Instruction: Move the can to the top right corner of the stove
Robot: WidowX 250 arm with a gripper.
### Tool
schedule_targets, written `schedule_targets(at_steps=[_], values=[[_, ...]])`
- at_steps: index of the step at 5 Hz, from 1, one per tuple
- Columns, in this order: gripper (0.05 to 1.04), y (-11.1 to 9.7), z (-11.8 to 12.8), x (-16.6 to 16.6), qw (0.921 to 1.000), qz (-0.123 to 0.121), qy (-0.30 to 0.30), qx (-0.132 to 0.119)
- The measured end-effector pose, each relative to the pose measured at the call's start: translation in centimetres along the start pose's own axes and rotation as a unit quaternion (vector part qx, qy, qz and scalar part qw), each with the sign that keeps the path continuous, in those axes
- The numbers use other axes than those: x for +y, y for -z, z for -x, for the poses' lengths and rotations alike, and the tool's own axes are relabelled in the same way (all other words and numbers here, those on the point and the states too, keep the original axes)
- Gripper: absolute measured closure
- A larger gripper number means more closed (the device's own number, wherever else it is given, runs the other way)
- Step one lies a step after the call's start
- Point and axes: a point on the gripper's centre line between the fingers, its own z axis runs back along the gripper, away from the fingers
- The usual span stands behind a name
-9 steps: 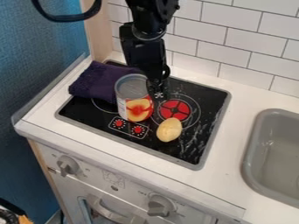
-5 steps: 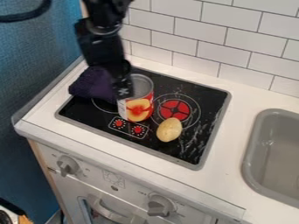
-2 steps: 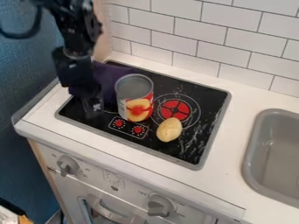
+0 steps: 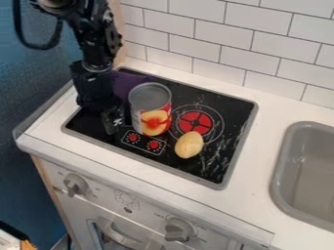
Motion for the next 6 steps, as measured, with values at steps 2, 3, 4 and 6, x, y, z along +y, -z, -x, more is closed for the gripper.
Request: schedule_targets(at_steps=[2, 3, 4, 6], values=[[0.083, -0.9, 3.8, 1.0, 0.9988, 0.004, 0.037, 0.033], [0.083, -0.5, 5.4, 1.6, 0.9981, 0.000, 0.050, 0.037], [0.083, -0.3, 7.6, 2.1, 0.9960, 0.002, 0.077, 0.044], [0.083, 0.0, 12.3, 3.7, 0.9913, -0.014, 0.113, 0.066]])
